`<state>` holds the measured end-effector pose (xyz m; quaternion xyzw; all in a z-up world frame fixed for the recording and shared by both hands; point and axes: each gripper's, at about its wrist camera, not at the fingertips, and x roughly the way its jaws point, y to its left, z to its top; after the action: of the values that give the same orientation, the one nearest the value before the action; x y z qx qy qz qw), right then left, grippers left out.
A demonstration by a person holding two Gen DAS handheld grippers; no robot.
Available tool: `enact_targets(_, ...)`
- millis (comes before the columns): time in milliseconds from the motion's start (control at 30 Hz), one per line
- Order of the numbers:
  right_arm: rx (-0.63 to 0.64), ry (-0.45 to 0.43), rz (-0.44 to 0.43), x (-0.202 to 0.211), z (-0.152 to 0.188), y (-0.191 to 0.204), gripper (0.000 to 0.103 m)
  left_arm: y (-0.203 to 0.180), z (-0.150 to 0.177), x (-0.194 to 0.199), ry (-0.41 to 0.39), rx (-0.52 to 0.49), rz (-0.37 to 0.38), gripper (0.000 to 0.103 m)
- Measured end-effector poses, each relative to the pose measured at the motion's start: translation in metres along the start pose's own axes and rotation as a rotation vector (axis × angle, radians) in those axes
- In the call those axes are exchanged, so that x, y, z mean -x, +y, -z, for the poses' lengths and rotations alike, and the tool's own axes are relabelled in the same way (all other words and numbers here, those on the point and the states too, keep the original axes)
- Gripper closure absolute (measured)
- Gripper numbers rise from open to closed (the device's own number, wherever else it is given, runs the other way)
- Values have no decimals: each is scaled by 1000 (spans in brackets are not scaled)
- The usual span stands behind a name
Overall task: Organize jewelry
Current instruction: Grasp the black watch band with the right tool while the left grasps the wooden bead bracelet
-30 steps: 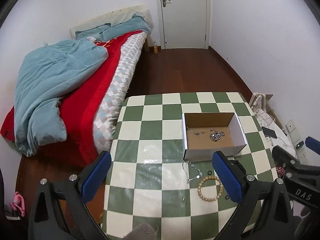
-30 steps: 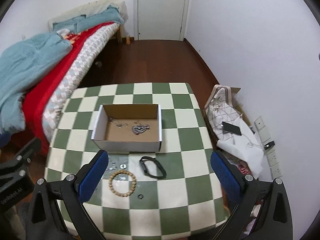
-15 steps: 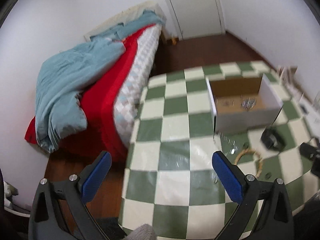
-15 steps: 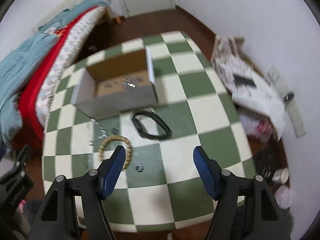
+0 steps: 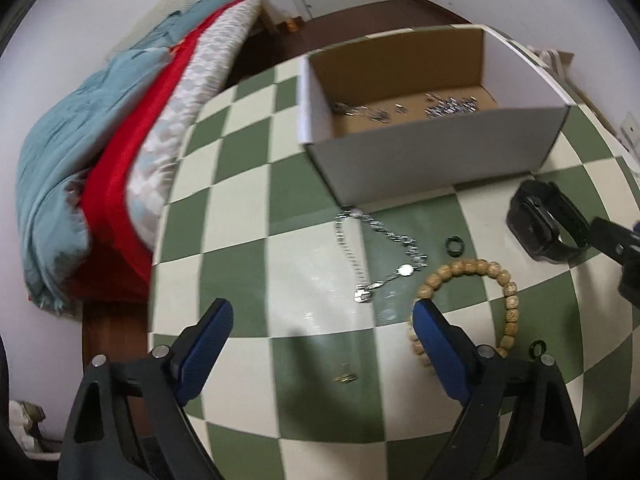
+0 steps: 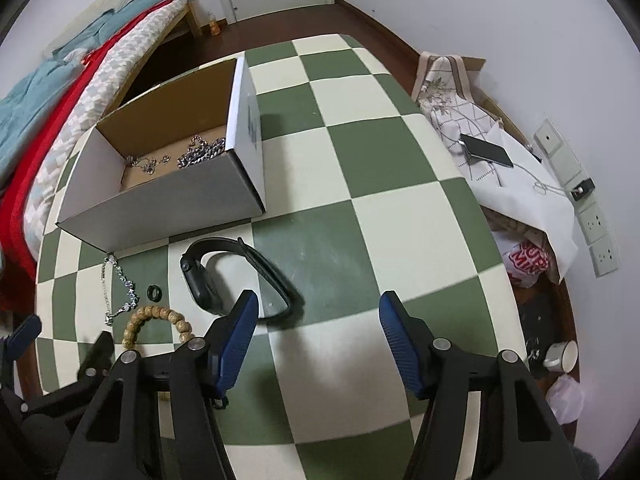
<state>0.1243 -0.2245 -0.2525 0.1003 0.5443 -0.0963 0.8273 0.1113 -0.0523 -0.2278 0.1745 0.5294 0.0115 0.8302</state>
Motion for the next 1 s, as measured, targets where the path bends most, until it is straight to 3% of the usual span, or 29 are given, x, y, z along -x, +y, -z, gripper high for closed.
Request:
enact_targets(100, 21, 7, 0, -6, -4, 4, 40, -7, -1, -3, 10, -19, 24, 14)
enact_targets(367, 61, 52, -5, -23, -8, 10, 48, -16, 2, -13, 48, -22, 131, 72)
enact_targets(433, 67, 67, -11, -27, -8, 10, 64, -18, 2, -14, 57, -19, 172, 96)
enact_targets(467, 72, 71, -26, -28, -8, 10, 66, -19, 2, -14, 63, -23, 176, 96)
enact_targets(533, 83, 70, -32, -27, -7, 11, 90, -17, 0, -14, 67, -28, 178, 96)
enact_targets(800, 29, 48, -78, -8, 4, -4, 91, 2, 4, -9, 86, 28, 222, 97)
enact_targets(1000, -3, 30, -121, 14, 13, -12, 92, 16, 3, 13, 47, 61, 241, 97)
